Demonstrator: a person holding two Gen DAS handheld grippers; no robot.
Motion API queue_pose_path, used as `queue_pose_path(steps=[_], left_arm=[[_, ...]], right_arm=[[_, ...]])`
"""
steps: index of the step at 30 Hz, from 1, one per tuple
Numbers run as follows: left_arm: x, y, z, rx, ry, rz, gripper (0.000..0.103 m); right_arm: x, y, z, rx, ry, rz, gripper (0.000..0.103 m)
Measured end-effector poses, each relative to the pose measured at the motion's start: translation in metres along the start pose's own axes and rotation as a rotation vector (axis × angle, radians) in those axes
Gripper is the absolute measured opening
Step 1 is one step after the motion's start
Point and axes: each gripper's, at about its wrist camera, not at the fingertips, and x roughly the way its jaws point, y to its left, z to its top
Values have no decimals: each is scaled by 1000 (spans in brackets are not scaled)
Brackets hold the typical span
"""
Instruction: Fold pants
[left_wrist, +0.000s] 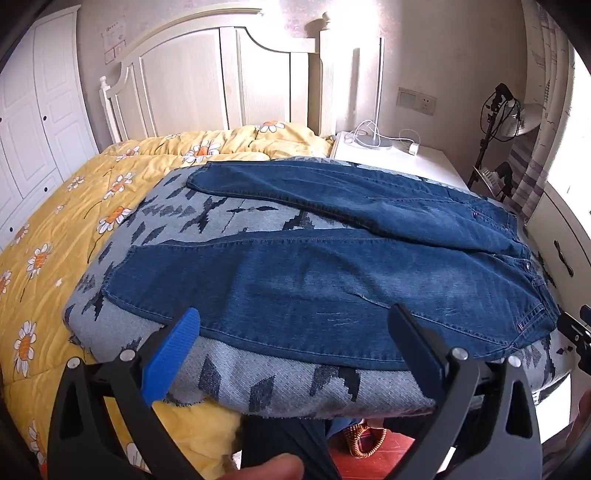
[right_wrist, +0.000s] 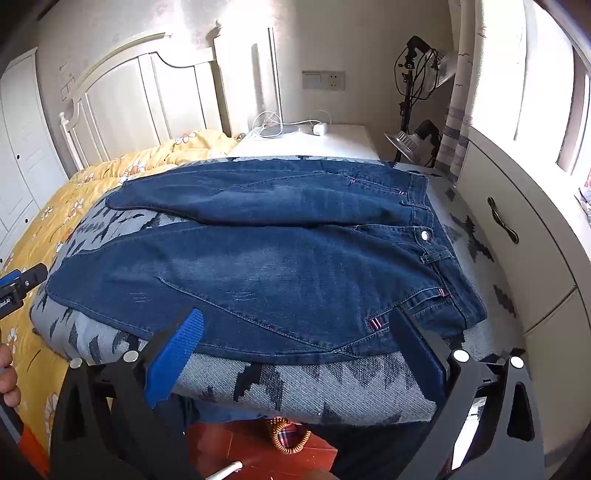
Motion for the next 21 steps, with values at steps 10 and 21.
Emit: queue_pose_path(steps=[10,21], left_arm=[[-2,-2,1,-1,-1,0,101],[1,5,2,-9,7,-20,101]], right_arm=[[1,-1,0,-1,2,1,98],[2,0,-3,-4,7,-5,98]])
